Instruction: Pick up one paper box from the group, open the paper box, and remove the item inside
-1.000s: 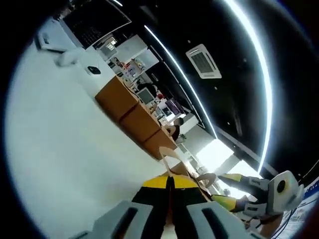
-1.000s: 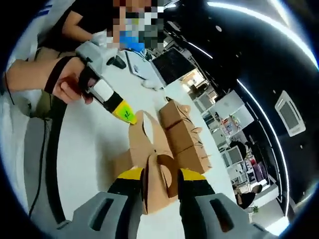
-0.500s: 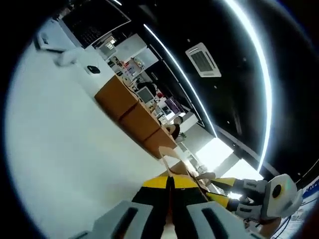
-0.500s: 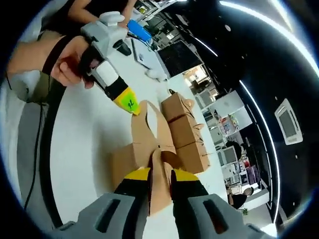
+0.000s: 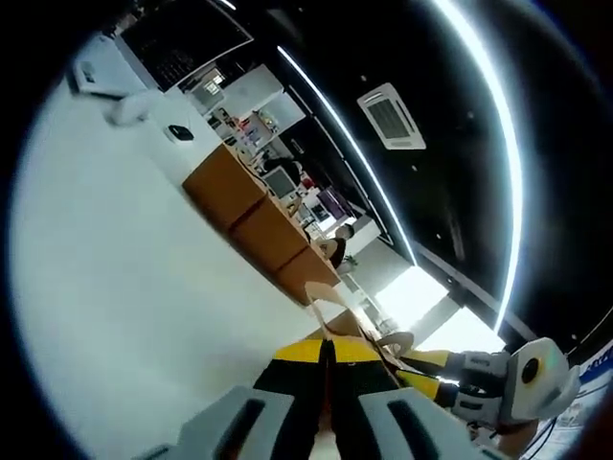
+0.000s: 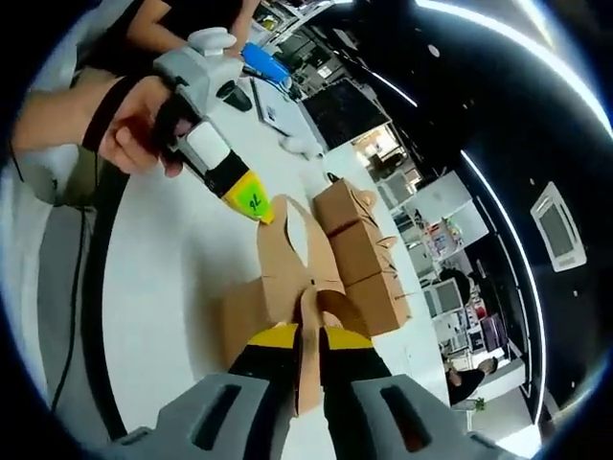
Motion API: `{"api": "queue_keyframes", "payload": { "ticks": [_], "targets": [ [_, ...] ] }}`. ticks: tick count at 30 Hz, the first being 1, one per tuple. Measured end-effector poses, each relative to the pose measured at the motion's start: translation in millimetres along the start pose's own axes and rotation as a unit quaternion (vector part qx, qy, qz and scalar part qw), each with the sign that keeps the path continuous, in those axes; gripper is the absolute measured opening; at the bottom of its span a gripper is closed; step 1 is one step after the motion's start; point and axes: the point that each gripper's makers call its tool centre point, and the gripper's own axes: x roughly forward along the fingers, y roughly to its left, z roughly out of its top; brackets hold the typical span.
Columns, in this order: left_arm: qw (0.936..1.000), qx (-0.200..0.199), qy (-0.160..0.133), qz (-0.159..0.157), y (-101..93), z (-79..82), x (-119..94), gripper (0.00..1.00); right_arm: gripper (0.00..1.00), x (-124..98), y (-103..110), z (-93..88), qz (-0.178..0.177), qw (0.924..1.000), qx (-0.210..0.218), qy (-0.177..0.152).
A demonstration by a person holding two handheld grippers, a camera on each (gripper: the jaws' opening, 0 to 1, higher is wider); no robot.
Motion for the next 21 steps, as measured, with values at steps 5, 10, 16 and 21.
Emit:
{"api": "queue_keyframes", "payload": {
  "ticks": [5,10,16,21],
  "targets": [
    [1.0,-0.005,0.0,-0.001,3.6,2.0,2.6,0.03,0.06,0.8,1.4,0.0,0.006,0.9998,0.017,-0.004],
    [1.0,-0.006,0.0,-0.001,6.5,5.8,5.2,0.03,0.05,0.9,1.5,0.2,0.005,0.9998,0.019,-0.007],
    [1.0,-0.006,0.0,-0.001,10.0,9.1,8.7,0.03,0.04,0.0,0.3,0.3,0.003,0.9997,0.021,-0.012],
    [1.0,-0.004,0.001,0.001,9.7,5.2,8.2,0.03,0.04,-1.0,-0.6,0.3,0.001,0.9996,0.022,-0.017]
  ]
}}
